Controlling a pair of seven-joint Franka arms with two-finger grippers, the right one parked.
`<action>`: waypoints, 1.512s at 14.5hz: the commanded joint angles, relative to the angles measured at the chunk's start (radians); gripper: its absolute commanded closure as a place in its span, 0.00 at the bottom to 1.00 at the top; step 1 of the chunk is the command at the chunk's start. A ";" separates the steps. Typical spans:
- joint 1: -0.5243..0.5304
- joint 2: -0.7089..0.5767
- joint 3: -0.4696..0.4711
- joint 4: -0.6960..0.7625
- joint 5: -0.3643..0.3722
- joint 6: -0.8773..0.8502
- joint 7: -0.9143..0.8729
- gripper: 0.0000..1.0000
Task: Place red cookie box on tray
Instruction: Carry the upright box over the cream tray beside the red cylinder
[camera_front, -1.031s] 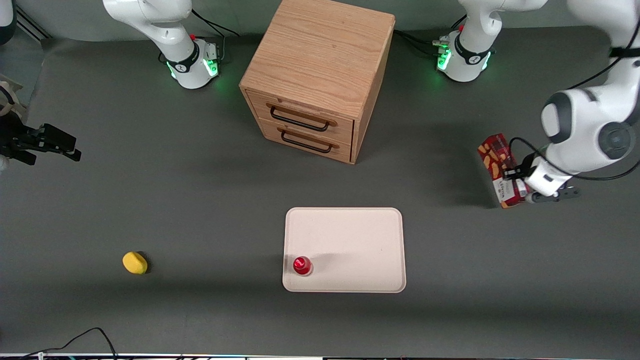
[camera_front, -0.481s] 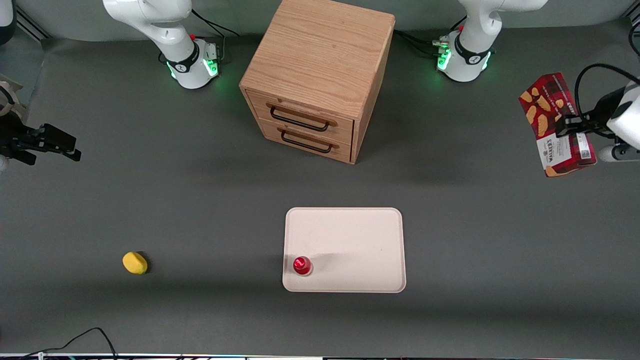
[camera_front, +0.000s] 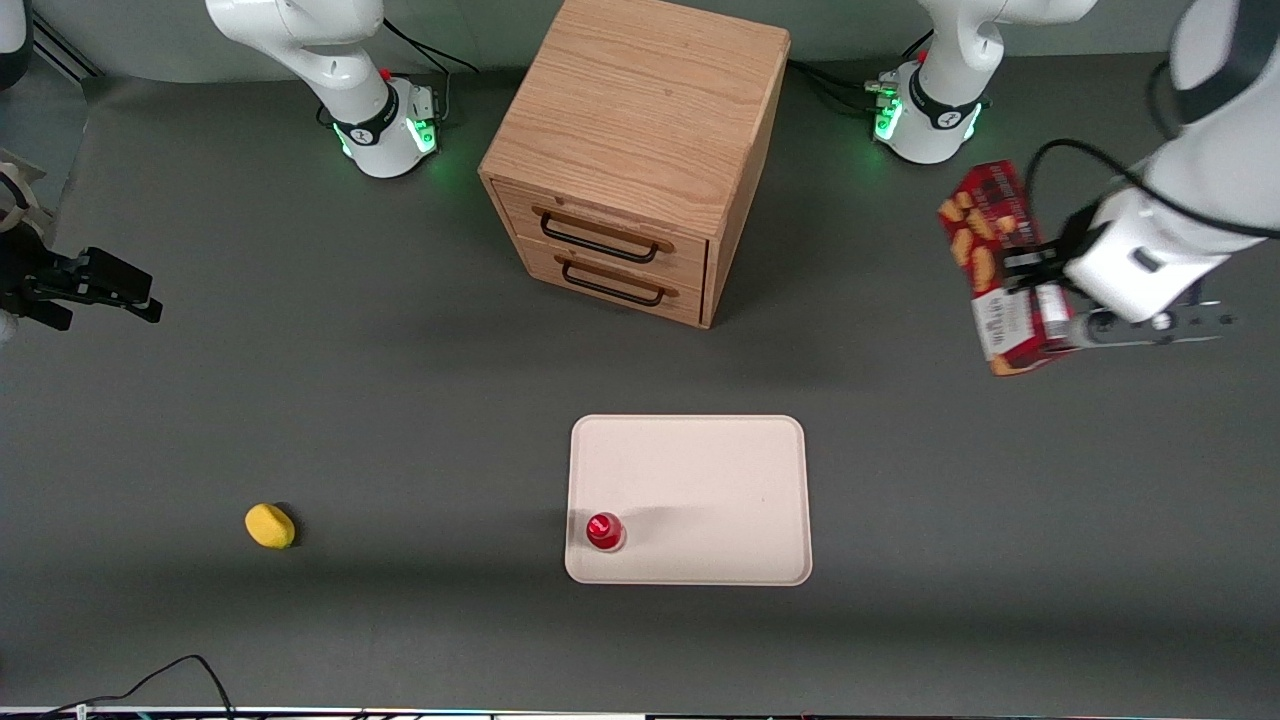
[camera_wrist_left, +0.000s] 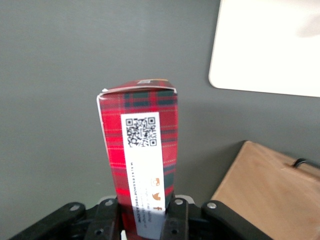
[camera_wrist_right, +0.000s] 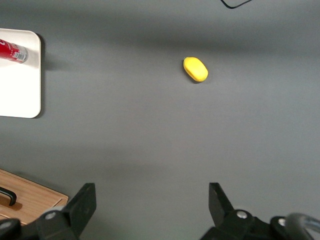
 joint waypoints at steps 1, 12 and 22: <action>-0.004 0.127 -0.120 0.155 -0.013 -0.018 -0.219 1.00; -0.120 0.552 -0.250 0.493 0.098 0.256 -0.610 1.00; -0.090 0.619 -0.245 0.184 0.277 0.690 -0.538 1.00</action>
